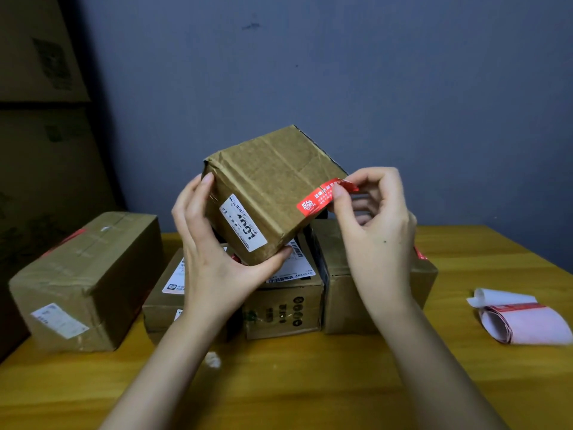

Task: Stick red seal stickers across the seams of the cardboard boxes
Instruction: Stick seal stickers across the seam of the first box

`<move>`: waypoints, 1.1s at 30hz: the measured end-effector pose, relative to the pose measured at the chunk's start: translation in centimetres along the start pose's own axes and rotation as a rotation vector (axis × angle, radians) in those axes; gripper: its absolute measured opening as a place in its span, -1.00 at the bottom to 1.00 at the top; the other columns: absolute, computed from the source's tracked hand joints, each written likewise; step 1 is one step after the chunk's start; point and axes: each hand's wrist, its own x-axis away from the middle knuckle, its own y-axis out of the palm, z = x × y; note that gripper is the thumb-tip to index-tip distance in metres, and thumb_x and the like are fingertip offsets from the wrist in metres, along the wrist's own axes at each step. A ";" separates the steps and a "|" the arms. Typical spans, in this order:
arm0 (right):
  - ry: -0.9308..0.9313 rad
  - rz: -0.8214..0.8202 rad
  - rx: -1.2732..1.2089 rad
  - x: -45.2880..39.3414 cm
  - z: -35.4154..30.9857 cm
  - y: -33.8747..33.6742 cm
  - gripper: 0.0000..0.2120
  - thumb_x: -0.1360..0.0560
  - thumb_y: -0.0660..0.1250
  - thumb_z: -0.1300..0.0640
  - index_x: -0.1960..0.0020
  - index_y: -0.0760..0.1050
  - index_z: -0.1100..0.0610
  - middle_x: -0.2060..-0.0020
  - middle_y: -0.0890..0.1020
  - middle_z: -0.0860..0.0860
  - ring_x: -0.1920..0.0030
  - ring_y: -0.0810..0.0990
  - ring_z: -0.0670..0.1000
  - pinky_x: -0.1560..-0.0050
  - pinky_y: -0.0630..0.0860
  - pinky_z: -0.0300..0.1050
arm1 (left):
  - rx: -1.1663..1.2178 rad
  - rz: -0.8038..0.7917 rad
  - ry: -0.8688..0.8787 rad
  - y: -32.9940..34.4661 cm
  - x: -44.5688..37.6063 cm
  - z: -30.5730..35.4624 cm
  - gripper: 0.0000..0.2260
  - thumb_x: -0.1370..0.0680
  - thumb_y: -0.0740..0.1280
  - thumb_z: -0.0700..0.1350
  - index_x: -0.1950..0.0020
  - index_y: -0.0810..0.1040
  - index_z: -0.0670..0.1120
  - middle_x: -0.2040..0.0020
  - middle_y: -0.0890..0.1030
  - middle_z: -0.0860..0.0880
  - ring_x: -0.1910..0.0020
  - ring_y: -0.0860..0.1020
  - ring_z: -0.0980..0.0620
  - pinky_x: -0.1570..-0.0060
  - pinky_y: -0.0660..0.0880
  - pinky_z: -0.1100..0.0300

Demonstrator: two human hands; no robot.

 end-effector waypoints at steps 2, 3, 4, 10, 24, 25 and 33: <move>0.030 -0.046 -0.041 0.0 -0.4 0.0 -0.78 -0.51 0.38 0.15 0.02 0.35 -0.06 0.21 0.60 -0.19 0.21 0.63 -0.16 0.28 0.56 -0.14 | 0.002 0.006 0.005 0.0 0.0 0.0 -0.04 -0.24 0.53 0.15 -0.47 0.11 -0.14 -0.42 0.19 -0.21 -0.46 0.20 -0.03 -0.33 0.35 -0.12; 0.049 -0.070 -0.061 0.0 -0.5 0.0 -0.72 -0.49 0.39 0.16 0.03 0.32 -0.11 0.22 0.60 -0.21 0.20 0.63 -0.17 0.28 0.55 -0.16 | 0.002 0.009 0.005 0.0 -0.1 0.0 -0.04 -0.24 0.53 0.15 -0.47 0.12 -0.14 -0.42 0.19 -0.21 -0.46 0.21 -0.04 -0.30 0.36 -0.16; 0.067 -0.092 -0.083 0.0 -0.6 0.1 -0.68 -0.47 0.41 0.17 0.04 0.29 -0.12 0.22 0.59 -0.24 0.19 0.63 -0.18 0.28 0.54 -0.19 | 0.000 0.011 0.002 0.0 -0.1 0.0 -0.04 -0.24 0.53 0.15 -0.47 0.12 -0.15 -0.42 0.19 -0.21 -0.46 0.21 -0.04 -0.28 0.37 -0.18; 0.203 -0.125 -0.298 0.2 -0.7 0.4 -0.62 -0.45 0.44 0.25 0.01 0.28 -0.06 0.15 0.60 -0.11 0.16 0.59 -0.23 0.22 0.47 -0.36 | 0.004 0.016 -0.047 0.0 0.0 0.1 -0.02 -0.23 0.52 0.18 -0.48 0.11 -0.14 -0.43 0.19 -0.16 -0.45 0.21 0.01 -0.28 0.37 -0.16; 0.337 -0.120 -0.631 0.3 -1.4 0.9 -0.72 -0.49 0.38 0.32 0.01 0.32 0.05 0.07 0.59 0.05 0.10 0.61 -0.16 0.03 0.50 -0.32 | 0.025 0.010 -0.108 0.0 -0.1 -0.1 0.01 -0.22 0.51 0.21 -0.50 0.09 -0.10 -0.41 0.17 0.00 -0.45 0.21 0.11 -0.37 0.33 -0.05; 0.322 -0.130 -0.608 0.2 -1.5 0.8 -0.72 -0.49 0.38 0.31 0.01 0.32 0.04 0.07 0.59 0.04 0.09 0.61 -0.17 0.03 0.50 -0.33 | 0.016 0.009 -0.100 -0.1 -0.1 -0.1 0.01 -0.22 0.51 0.21 -0.50 0.09 -0.10 -0.41 0.17 -0.02 -0.45 0.21 0.10 -0.35 0.34 -0.08; 0.307 -0.102 -0.652 -0.8 -1.0 0.1 -0.70 -0.53 0.31 0.35 -0.04 0.29 0.01 0.09 0.56 -0.06 0.08 0.60 -0.17 -0.09 0.55 -0.14 | 0.061 -0.004 -0.200 -0.2 0.0 -0.1 0.00 -0.23 0.49 0.25 -0.51 0.06 0.00 -0.42 0.16 0.09 -0.44 0.19 0.20 -0.41 0.30 0.04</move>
